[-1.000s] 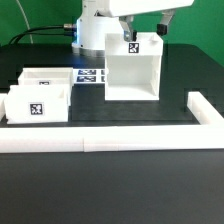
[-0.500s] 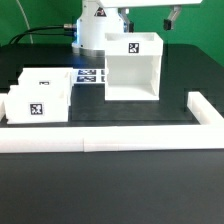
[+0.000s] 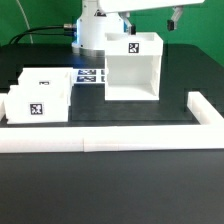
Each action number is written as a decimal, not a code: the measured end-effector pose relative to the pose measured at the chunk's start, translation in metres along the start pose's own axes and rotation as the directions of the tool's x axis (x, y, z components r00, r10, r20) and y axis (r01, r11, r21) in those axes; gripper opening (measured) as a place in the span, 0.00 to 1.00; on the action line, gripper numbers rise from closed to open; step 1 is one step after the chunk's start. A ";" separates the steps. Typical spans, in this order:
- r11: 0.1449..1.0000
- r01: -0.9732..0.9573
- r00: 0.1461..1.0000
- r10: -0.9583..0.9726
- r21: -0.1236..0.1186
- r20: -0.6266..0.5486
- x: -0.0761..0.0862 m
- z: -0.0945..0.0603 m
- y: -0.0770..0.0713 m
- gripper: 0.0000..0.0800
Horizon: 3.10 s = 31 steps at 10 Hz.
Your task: Assemble drawer
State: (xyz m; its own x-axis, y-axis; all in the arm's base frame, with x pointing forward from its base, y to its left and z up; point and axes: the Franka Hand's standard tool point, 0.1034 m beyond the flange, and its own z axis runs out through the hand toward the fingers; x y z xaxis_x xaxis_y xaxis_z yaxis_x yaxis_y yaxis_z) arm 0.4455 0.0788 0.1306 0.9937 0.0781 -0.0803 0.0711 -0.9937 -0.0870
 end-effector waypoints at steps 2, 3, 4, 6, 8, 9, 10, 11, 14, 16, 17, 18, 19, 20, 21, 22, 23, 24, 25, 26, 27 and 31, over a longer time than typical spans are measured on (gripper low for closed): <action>0.997 -0.069 0.997 0.069 0.030 -0.018 -0.008 0.007 0.000 0.81; 0.995 -0.099 0.995 0.100 0.029 -0.015 -0.018 0.014 -0.001 0.81; 0.995 -0.098 0.995 0.098 0.028 -0.013 -0.024 0.020 -0.004 0.81; 0.994 -0.105 0.994 0.106 0.023 -0.013 -0.032 0.027 -0.010 0.81; 0.993 -0.118 0.993 0.118 0.018 -0.009 -0.037 0.035 -0.016 0.81; 0.993 -0.120 0.993 0.120 0.017 -0.010 -0.037 0.037 -0.019 0.81; 0.993 -0.121 0.993 0.121 0.018 -0.010 -0.037 0.036 -0.018 0.81; 0.992 -0.121 0.993 0.122 0.018 -0.010 -0.037 0.037 -0.018 0.60; 0.992 -0.121 0.993 0.122 0.018 -0.010 -0.037 0.037 -0.018 0.17; 0.992 -0.122 0.992 0.123 0.018 -0.011 -0.036 0.036 -0.017 0.05; 0.992 -0.122 0.992 0.123 0.018 -0.012 -0.036 0.036 -0.017 0.05; 0.992 -0.123 0.992 0.123 0.018 -0.012 -0.036 0.036 -0.017 0.05; 0.992 -0.123 0.992 0.123 0.018 -0.012 -0.036 0.036 -0.017 0.05; 0.992 -0.123 0.992 0.123 0.018 -0.012 -0.036 0.036 -0.017 0.05; 0.992 -0.123 0.992 0.123 0.018 -0.012 -0.036 0.036 -0.017 0.05; 0.992 -0.123 0.992 0.123 0.018 -0.012 -0.036 0.036 -0.017 0.05; 0.992 -0.123 0.992 0.123 0.018 -0.012 -0.036 0.036 -0.017 0.05; 0.992 -0.124 0.992 0.124 0.019 -0.013 -0.035 0.035 -0.017 0.05; 0.991 -0.128 0.991 0.129 0.023 -0.020 -0.025 0.035 -0.016 0.05; 0.990 -0.136 0.990 0.136 0.029 -0.028 -0.011 0.034 -0.015 0.05; 0.989 -0.144 0.989 0.145 0.036 -0.042 0.006 0.032 -0.012 0.05; 0.984 -0.167 0.982 0.172 0.057 -0.079 0.067 0.025 0.004 0.05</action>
Offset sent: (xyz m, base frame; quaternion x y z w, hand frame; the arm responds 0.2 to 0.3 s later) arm -0.0352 0.0133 -0.0177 0.0253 0.0195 0.0827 0.9961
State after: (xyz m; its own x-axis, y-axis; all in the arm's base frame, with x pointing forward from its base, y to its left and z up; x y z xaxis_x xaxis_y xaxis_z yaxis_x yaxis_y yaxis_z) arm 0.5104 0.0825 0.0997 0.9948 -0.1002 -0.0153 -0.1014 -0.9865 -0.1288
